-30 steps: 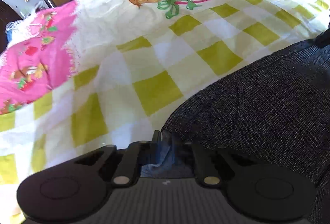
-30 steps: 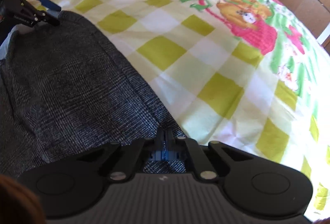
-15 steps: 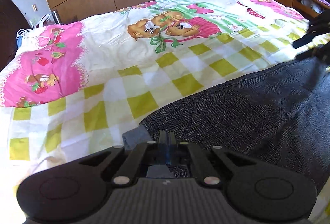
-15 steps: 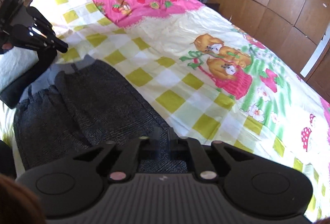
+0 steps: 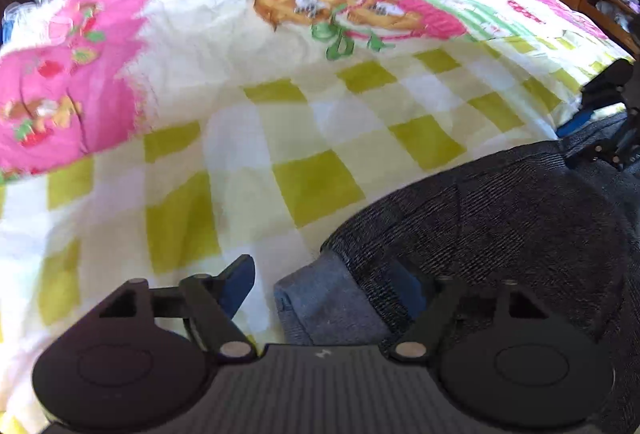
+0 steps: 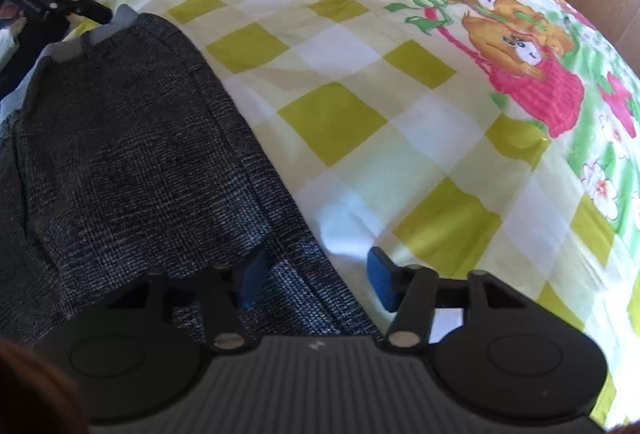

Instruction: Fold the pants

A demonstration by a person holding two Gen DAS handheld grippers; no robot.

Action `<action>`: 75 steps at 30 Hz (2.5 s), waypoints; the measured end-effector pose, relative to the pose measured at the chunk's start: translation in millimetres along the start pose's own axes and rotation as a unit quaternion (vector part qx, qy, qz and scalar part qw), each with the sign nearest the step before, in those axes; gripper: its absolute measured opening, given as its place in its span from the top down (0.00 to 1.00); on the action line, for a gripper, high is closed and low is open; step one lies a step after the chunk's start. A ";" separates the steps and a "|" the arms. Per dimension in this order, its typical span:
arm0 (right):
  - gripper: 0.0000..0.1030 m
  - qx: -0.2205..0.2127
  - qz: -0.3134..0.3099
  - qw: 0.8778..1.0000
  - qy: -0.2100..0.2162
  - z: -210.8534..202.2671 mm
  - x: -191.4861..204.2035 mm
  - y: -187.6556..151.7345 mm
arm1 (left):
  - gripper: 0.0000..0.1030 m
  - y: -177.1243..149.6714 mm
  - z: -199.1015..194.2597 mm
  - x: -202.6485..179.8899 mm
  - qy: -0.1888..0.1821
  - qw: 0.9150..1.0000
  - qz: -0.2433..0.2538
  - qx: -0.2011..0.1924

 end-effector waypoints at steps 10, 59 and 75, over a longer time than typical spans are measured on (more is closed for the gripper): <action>0.96 -0.029 0.044 0.998 -0.035 -26.5 15.4 7.5 | 0.76 1.6 -6.7 -17.5 0.033 0.999 -0.002 0.013; 0.90 -0.034 -0.020 0.994 -0.098 -102.9 230.5 -125.2 | 0.43 -214.4 -158.8 -159.1 0.190 0.951 0.237 -0.052; 0.95 -0.078 0.066 0.991 -0.086 -140.8 207.5 -93.6 | 0.68 -196.1 -124.9 -161.3 0.212 0.917 0.332 -0.065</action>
Point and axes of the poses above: each gripper's, at about its wrist camera, not at the fingertips, and z roughly the way its jaws point, x to its left, y to its top, the point moved 7 cm from there along z, roughly the way its jaws point, and after that the axes turned 1 degree about z, right-handed, at the moved point
